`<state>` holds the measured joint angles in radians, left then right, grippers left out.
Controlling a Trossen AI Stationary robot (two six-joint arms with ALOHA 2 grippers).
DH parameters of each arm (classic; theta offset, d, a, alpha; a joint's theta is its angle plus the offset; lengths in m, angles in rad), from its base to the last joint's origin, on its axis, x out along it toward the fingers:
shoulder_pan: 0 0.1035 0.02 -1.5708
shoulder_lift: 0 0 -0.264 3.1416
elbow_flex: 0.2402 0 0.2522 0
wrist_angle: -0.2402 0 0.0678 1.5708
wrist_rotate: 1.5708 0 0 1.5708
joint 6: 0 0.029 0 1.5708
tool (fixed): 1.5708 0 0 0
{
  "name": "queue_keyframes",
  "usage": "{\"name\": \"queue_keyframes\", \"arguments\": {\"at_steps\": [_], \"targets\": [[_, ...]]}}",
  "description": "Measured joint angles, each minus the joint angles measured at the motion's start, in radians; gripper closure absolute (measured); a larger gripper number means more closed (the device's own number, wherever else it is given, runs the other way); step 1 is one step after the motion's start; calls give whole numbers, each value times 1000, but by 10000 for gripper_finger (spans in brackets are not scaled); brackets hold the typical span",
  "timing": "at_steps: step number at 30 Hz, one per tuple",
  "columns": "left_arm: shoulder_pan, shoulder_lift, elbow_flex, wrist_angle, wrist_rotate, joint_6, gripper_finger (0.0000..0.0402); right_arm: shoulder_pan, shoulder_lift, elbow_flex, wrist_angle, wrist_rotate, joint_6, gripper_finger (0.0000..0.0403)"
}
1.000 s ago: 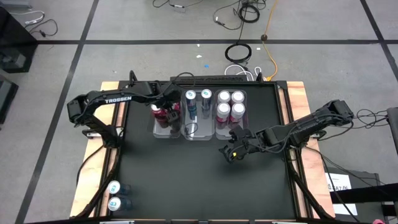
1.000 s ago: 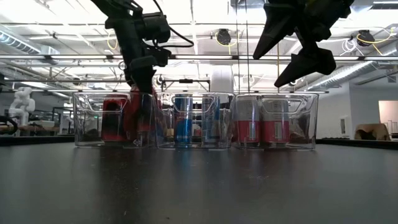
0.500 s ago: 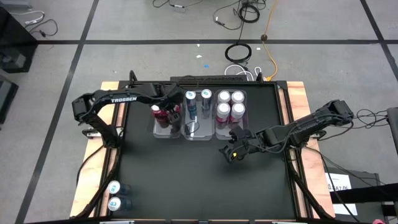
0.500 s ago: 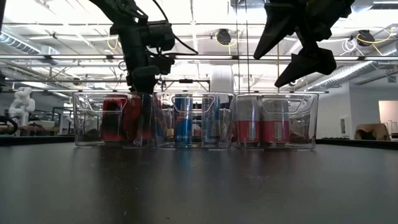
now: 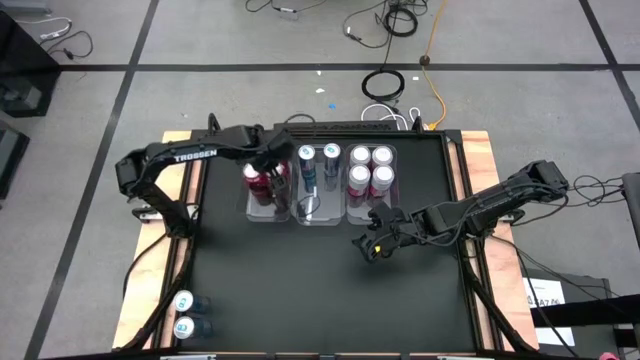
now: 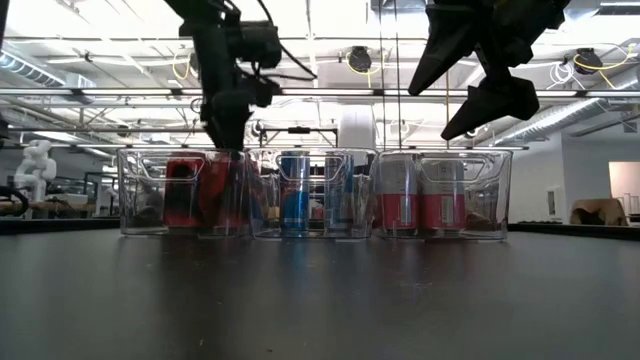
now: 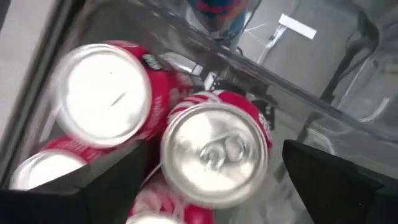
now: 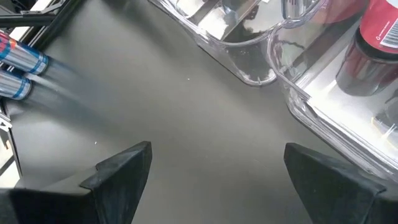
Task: Sort soda cans
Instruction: Put the red soda can into the left transparent bin, then put the blue soda can into the center transparent bin
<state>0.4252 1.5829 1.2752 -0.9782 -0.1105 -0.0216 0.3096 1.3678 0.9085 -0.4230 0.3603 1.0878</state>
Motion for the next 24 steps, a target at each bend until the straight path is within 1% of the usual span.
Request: {"name": "queue_keyframes", "arguments": {"at_steps": [3, 7, 10, 13, 15, 18, 21, 24], "targets": [[0, -10, 87, -87, -2, -62, 18, 0, 0, 0, 0, 0, 0, 44], [-22, -44, 214, -200, -1, -194, 18, 0, 0, 0, 0, 0, -12, 44], [-68, -94, 296, -267, 31, -284, 18, 0, 0, 0, 0, -6, -29, 44], [-153, -153, 333, -319, 48, -404, 18, 0, 0, 0, 0, -26, -51, 44], [-232, -194, 333, -362, 33, -510, 18, 0, 0, 0, 0, -26, -56, 44], [-402, -229, 333, -454, -40, -716, 17, 0, 0, 0, 0, -26, -56, 44], [-604, -230, 333, -531, -111, -979, 17, 0, 0, 0, 0, -26, -56, 44], [-803, -216, 322, -566, -162, -1251, 17, 0, 0, 0, 0, -26, -56, 44]]}}
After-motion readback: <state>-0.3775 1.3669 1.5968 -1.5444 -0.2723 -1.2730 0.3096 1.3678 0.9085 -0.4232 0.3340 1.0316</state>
